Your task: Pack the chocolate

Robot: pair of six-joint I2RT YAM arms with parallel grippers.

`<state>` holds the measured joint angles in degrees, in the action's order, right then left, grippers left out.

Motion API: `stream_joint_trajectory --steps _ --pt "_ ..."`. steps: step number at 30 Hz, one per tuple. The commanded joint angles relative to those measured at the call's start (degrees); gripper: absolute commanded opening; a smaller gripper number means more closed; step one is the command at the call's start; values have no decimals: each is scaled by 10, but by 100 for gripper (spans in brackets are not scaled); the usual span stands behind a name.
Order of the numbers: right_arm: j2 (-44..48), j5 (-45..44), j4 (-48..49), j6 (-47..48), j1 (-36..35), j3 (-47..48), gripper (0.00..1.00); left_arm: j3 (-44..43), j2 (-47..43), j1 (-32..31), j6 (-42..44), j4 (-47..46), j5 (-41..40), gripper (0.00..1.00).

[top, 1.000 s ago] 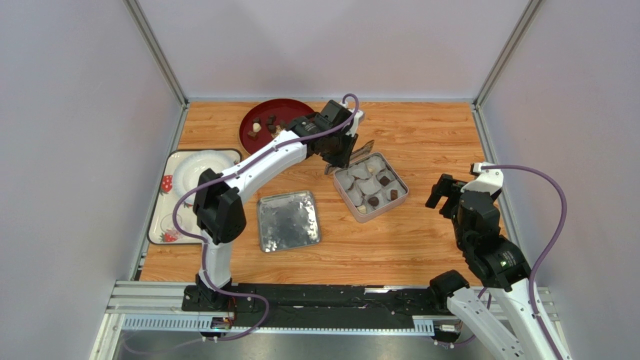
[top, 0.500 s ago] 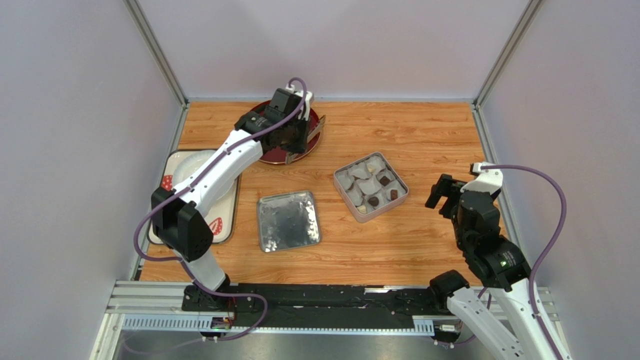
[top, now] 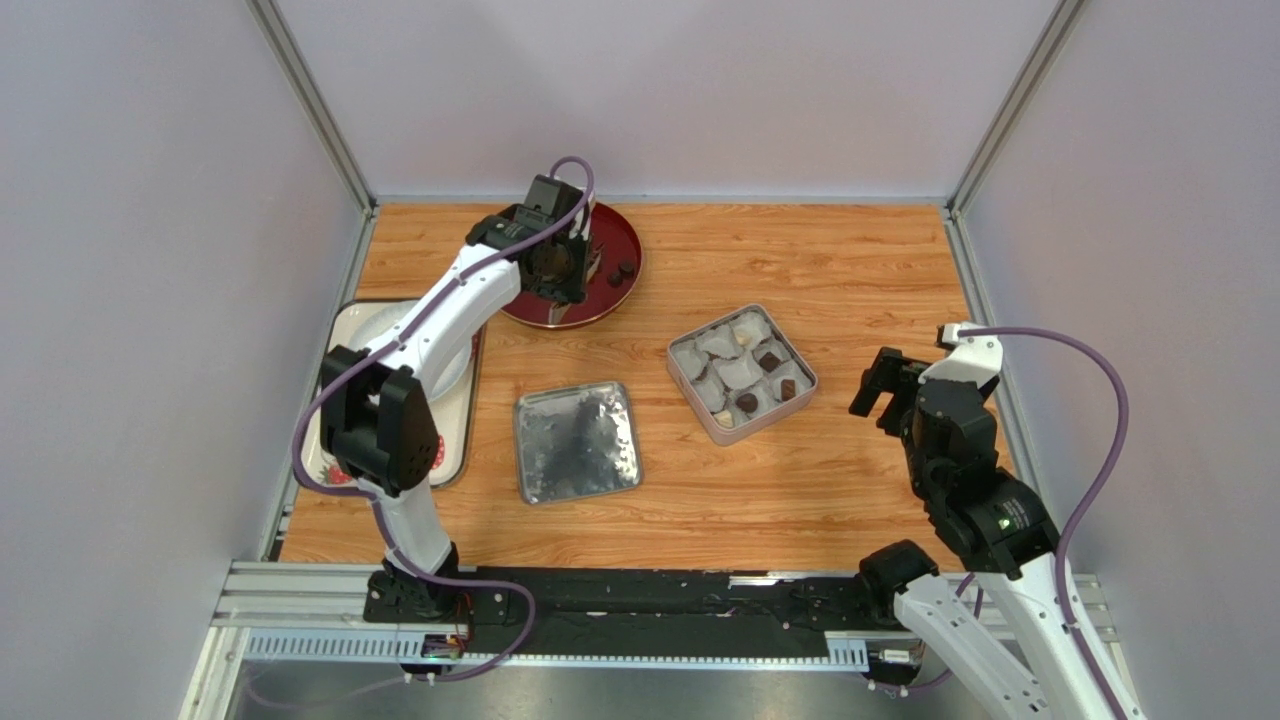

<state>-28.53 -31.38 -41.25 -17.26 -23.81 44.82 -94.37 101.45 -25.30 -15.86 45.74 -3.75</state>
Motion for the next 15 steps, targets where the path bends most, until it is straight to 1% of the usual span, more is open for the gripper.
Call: stream_joint_trajectory --steps 1,9,15 --pt "-4 -4 23 6 0 -1 85 -41 26 7 17 -10 -1 36" --pt "-6 -4 23 8 1 -1 86 -63 65 9 29 -7 7 41" --pt "-7 -5 23 8 0 -2 85 -78 81 9 31 1 19 43"
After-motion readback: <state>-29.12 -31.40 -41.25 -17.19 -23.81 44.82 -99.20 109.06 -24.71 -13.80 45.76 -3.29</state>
